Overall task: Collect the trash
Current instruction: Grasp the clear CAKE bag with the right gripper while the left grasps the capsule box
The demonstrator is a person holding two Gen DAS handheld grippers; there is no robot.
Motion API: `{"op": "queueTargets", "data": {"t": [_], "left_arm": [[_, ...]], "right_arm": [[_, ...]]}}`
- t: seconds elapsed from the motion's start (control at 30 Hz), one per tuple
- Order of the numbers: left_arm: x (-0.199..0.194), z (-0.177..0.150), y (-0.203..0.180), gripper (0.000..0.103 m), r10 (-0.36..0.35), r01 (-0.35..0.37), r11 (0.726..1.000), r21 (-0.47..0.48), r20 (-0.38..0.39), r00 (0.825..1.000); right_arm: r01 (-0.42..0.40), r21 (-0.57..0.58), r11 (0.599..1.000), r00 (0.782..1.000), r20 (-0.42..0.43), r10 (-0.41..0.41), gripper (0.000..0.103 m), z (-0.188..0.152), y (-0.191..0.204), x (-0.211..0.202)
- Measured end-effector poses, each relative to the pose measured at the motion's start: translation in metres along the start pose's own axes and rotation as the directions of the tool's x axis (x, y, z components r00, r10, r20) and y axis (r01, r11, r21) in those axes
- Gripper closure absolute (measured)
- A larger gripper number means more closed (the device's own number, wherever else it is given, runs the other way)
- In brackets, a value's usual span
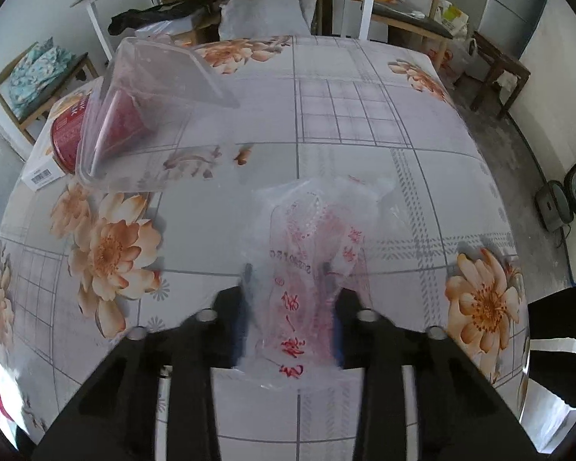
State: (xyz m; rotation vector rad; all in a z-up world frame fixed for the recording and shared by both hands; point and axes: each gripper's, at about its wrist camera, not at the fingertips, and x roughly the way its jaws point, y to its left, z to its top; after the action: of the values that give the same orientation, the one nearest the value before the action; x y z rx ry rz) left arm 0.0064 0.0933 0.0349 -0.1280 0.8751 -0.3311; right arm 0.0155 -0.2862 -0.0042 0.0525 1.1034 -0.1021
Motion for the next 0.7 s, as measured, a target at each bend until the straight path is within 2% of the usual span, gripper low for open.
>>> {"op": "queueTargets", "data": {"t": [0.07, 0.1, 0.17, 0.3, 0.43, 0.5, 0.6, 0.7], "left_arm": [[0.003, 0.006, 0.006, 0.008, 0.039, -0.039, 0.999, -0.019, 0.003, 0.999], [0.005, 0.011, 0.013, 0.008, 0.052, -0.051, 0.998, -0.046, 0.008, 0.999], [0.011, 0.023, 0.029, 0.008, 0.102, -0.100, 0.988, -0.114, 0.007, 0.995], [0.028, 0.055, 0.047, 0.008, 0.188, -0.185, 0.967, -0.174, -0.002, 0.982], [0.065, 0.088, 0.045, 0.008, 0.246, -0.252, 0.959, -0.127, -0.059, 0.967], [0.080, 0.097, 0.040, 0.008, 0.283, -0.292, 0.951, -0.098, -0.095, 0.954], [0.100, 0.109, 0.032, 0.008, 0.280, -0.291, 0.955, -0.066, -0.132, 0.951], [0.114, 0.114, 0.026, 0.007, 0.313, -0.323, 0.945, -0.046, -0.153, 0.937]], "right_arm": [[-0.011, 0.000, 1.000, 1.000, 0.010, 0.011, 0.079, -0.001, -0.002, -0.001], [-0.019, -0.001, 1.000, 1.000, 0.019, 0.019, 0.090, -0.002, -0.003, -0.001], [-0.031, -0.001, 1.000, 0.999, 0.025, 0.031, 0.092, -0.003, -0.005, -0.002], [-0.037, -0.028, 0.999, 0.999, 0.038, 0.038, 0.093, -0.006, -0.005, -0.003], [-0.057, -0.033, 0.998, 0.997, 0.055, 0.058, 0.094, -0.009, -0.006, -0.004], [-0.055, -0.040, 0.998, 0.996, 0.061, 0.057, 0.094, -0.010, -0.005, -0.005], [-0.064, -0.036, 0.997, 0.995, 0.068, 0.067, 0.094, -0.011, -0.006, -0.005], [-0.078, -0.033, 0.996, 0.994, 0.071, 0.080, 0.094, -0.010, -0.008, -0.005]]}}
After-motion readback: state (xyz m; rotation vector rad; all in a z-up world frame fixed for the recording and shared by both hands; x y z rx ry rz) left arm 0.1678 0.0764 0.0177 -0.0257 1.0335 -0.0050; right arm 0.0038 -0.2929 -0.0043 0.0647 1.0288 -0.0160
